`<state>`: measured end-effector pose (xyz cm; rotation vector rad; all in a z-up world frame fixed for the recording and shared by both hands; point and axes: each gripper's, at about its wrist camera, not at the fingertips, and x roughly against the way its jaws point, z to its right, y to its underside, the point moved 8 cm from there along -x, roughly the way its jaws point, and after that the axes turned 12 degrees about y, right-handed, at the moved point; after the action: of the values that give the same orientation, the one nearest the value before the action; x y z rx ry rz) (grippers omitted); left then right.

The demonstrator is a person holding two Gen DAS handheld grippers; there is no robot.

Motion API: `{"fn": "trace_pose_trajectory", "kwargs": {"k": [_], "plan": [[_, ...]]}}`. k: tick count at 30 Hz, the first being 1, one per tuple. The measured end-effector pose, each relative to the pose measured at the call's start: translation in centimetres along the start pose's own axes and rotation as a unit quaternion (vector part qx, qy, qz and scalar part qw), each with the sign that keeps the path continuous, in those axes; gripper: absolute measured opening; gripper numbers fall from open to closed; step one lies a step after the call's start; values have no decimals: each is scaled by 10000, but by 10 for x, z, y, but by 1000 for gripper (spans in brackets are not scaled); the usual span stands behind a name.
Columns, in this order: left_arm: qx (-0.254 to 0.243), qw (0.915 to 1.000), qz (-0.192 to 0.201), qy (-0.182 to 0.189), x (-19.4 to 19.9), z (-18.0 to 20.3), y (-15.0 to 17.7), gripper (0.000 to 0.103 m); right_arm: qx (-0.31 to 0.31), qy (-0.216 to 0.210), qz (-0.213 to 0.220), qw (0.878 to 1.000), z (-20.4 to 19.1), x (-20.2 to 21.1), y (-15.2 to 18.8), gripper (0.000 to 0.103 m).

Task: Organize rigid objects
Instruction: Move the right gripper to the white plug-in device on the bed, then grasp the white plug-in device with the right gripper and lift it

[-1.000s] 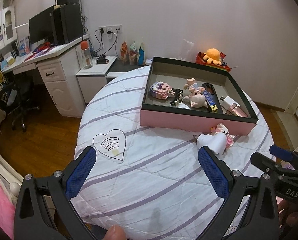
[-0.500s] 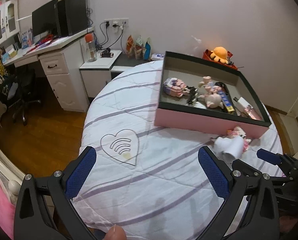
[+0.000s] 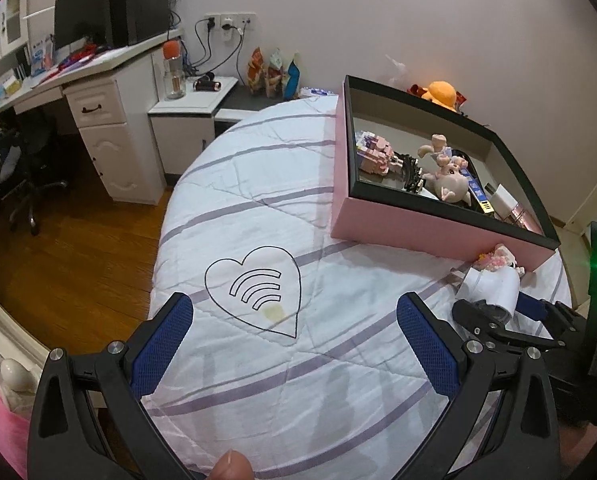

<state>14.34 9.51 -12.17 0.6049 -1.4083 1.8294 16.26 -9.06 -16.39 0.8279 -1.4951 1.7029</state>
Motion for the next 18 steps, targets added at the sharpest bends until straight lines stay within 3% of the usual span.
{"fn": "trace_pose_trajectory", "kwargs": {"k": [3,6,7,18], "plan": [[2,10000,-16,7,-3,0,-1,103,-101,-72,43,9999,2,1,1,81],[7,10000,-17,3,-3,0,-1,103,-117,-215,62,9997,3,5,1,59],[2,10000,-19,1,-3,2,-1,103,-123,-236,79,9996,4,6,1,56],[-209,9998,60,-26,4,23,-4,103,-188,-692,91,9974,10,30,8,55]]}}
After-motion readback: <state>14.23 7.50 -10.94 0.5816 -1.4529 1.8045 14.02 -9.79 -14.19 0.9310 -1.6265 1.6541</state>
